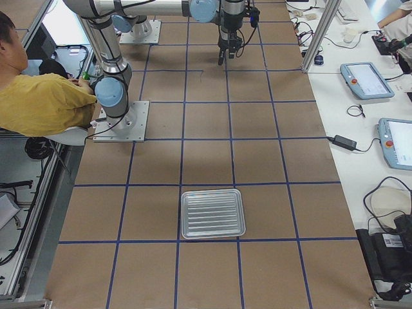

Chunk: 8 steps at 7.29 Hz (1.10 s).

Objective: Place bearing gear from tray to pile

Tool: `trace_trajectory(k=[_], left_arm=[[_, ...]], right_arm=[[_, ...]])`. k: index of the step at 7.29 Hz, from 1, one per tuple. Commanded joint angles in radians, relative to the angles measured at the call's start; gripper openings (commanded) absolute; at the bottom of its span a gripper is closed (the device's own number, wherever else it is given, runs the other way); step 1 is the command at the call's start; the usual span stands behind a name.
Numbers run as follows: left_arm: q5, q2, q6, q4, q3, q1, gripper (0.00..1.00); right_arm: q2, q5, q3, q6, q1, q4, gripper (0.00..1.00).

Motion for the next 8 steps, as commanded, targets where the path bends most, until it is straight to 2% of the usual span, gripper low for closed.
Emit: trace_trajectory(k=[1, 4, 5, 8], left_arm=[[0.005, 0.008, 0.000, 0.000, 0.005, 0.000, 0.00], [0.035, 0.039, 0.021, -0.006, 0.027, 0.029, 0.00], [0.084, 0.040, 0.053, -0.020, 0.056, 0.108, 0.00], [0.143, 0.076, 0.370, -0.060, 0.088, 0.410, 0.00]], right_arm=[[0.002, 0.000, 0.004, -0.002, 0.000, -0.019, 1.00], [-0.001, -0.011, 0.006, -0.005, 0.000, -0.019, 1.00], [-0.001, -0.011, 0.006, -0.004, 0.000, -0.019, 1.00], [-0.001, -0.011, 0.006, -0.010, 0.000, -0.019, 1.00]])
